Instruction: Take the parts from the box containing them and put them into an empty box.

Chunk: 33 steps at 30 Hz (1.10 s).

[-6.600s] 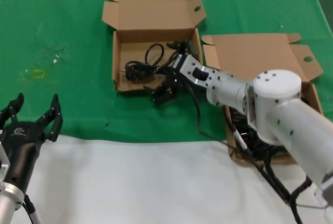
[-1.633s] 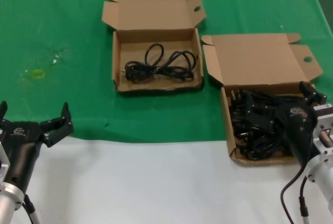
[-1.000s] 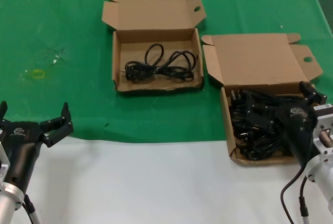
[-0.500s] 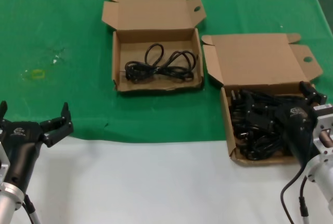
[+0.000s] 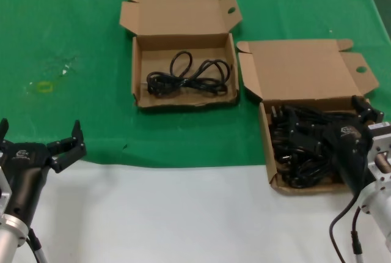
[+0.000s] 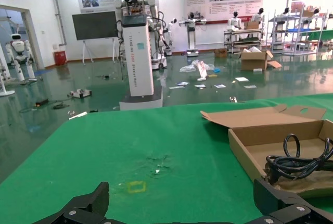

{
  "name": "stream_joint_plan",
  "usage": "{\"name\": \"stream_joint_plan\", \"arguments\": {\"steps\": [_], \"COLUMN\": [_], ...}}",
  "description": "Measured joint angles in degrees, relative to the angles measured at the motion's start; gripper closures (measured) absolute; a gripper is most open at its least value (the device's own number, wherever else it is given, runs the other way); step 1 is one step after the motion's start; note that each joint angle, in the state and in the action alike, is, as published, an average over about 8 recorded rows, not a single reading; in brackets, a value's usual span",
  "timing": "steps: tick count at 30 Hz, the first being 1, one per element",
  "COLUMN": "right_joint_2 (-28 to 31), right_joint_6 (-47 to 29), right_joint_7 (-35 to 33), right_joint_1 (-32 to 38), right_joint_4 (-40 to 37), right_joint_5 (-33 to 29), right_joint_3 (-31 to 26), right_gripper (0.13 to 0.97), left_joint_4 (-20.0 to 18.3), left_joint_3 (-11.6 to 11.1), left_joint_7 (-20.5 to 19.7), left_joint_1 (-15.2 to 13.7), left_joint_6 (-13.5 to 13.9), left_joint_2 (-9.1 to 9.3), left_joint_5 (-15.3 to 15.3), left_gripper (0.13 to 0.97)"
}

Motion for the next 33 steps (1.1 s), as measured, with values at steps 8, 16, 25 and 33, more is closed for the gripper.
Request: {"name": "stream_joint_plan", "arguments": {"steps": [8, 16, 25, 33], "right_joint_2": [0.0, 0.0, 0.0, 0.0], "right_joint_6": [0.0, 0.0, 0.0, 0.0], "right_joint_7": [0.0, 0.0, 0.0, 0.0], "right_joint_1": [0.0, 0.0, 0.0, 0.0], "right_joint_4": [0.0, 0.0, 0.0, 0.0], "right_joint_5": [0.0, 0.0, 0.0, 0.0], "right_joint_3": [0.0, 0.0, 0.0, 0.0], "right_gripper": [0.129, 0.129, 0.129, 0.129], "left_joint_4": [0.0, 0.0, 0.0, 0.0], "left_joint_3": [0.0, 0.0, 0.0, 0.0], "left_joint_7": [0.0, 0.0, 0.0, 0.0], "left_joint_1": [0.0, 0.0, 0.0, 0.0], "left_joint_6": [0.0, 0.0, 0.0, 0.0], "left_joint_2": [0.00, 0.00, 0.00, 0.00], "left_joint_5": [0.0, 0.0, 0.0, 0.0], "left_gripper": [0.132, 0.132, 0.132, 0.132]}}
